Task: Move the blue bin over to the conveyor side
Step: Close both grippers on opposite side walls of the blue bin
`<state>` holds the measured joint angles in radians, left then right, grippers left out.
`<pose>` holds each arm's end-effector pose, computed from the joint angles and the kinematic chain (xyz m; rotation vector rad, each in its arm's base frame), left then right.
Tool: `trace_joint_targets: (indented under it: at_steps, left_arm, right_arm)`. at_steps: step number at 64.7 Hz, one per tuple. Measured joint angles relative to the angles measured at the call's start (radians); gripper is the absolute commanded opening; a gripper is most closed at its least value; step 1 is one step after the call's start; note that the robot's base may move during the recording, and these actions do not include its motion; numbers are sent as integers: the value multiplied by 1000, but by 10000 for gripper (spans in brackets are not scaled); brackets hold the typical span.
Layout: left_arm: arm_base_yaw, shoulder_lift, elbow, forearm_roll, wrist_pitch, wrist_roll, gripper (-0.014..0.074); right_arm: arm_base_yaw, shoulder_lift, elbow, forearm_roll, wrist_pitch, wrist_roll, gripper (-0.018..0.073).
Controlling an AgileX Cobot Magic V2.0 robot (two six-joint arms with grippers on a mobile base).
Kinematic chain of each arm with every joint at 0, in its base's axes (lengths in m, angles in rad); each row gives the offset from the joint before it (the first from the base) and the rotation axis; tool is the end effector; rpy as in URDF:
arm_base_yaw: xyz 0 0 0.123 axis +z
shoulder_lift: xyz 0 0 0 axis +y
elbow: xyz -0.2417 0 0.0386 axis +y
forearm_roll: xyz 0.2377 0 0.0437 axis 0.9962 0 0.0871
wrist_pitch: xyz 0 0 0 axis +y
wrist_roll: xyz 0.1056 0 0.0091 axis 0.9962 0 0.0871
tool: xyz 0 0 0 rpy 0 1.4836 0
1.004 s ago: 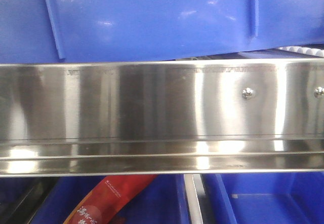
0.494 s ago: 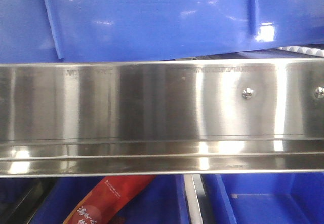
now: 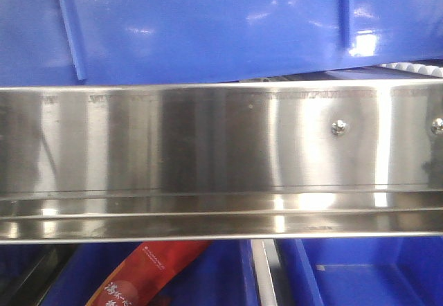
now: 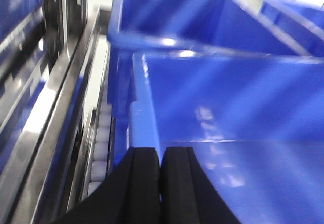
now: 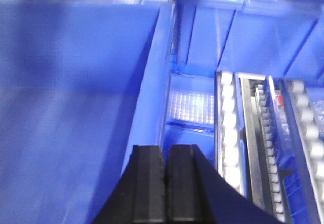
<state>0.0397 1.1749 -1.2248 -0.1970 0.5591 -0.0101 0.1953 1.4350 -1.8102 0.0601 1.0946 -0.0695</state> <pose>0.2743 -0.0001 0.3739 -0.1483 1.9812 -0.1926 0.2893 0.0630 0.4329 -0.2906 2.1857 0.1444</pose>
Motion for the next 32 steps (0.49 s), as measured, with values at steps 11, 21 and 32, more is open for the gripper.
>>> trace_joint_targets:
  at_steps: [11,21,32]
  left_arm:
    - [0,35,-12,0,-12,0,-27]
    - [0,42,-19,0,-43,0,-27]
    - [0,45,-19,-1,-50,0,-27]
  right_arm:
    - [41,109,-144,-71,92,0,-70]
    - [73,199,-235,-122,128,0,-65]
    - [77,244,-277,-132,136,0,-65]
